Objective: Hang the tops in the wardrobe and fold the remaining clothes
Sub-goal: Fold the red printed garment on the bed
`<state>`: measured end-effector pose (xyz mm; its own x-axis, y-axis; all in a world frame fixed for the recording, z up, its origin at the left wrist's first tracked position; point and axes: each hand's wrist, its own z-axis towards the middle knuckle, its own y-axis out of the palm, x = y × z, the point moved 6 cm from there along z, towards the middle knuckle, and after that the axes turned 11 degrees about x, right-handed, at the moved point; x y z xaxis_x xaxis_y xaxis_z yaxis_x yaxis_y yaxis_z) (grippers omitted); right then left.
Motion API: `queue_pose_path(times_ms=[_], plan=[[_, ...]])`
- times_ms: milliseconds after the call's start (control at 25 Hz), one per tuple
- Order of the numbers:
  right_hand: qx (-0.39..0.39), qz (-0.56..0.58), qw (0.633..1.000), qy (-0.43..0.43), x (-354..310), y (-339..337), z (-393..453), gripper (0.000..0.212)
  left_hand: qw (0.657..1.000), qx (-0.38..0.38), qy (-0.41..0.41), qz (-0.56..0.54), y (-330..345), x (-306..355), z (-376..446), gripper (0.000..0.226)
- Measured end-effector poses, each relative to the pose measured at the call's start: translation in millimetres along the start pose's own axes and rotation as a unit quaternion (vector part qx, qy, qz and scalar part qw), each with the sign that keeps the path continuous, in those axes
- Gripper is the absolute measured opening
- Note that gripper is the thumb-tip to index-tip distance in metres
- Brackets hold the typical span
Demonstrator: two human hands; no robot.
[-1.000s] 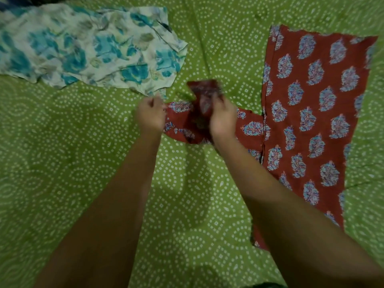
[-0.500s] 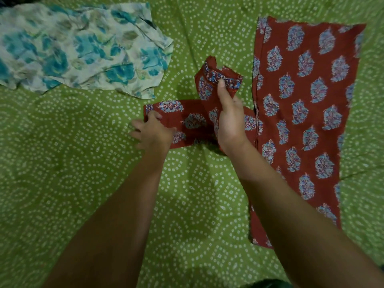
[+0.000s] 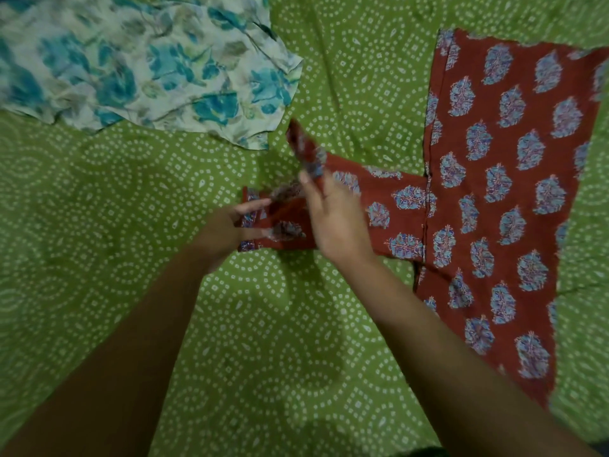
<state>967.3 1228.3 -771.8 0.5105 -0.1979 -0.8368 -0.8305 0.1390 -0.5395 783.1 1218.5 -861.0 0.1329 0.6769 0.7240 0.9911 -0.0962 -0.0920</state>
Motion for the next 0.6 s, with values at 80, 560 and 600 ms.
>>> queue_pose_path(times_ms=[80,560,600], plan=[[-0.118,-0.163,0.977,-0.071,3,45,-19,0.05,0.998,0.052,-0.011,-0.021,-3,-11,-3,0.043],[-0.172,-0.434,0.86,-0.206,80,44,-52,0.068,0.847,0.405,0.064,0.339,11,9,11,0.034],[-0.16,-0.442,0.865,-0.177,95,28,-52,0.067,0.833,0.409,0.067,0.365,11,10,9,0.034]])
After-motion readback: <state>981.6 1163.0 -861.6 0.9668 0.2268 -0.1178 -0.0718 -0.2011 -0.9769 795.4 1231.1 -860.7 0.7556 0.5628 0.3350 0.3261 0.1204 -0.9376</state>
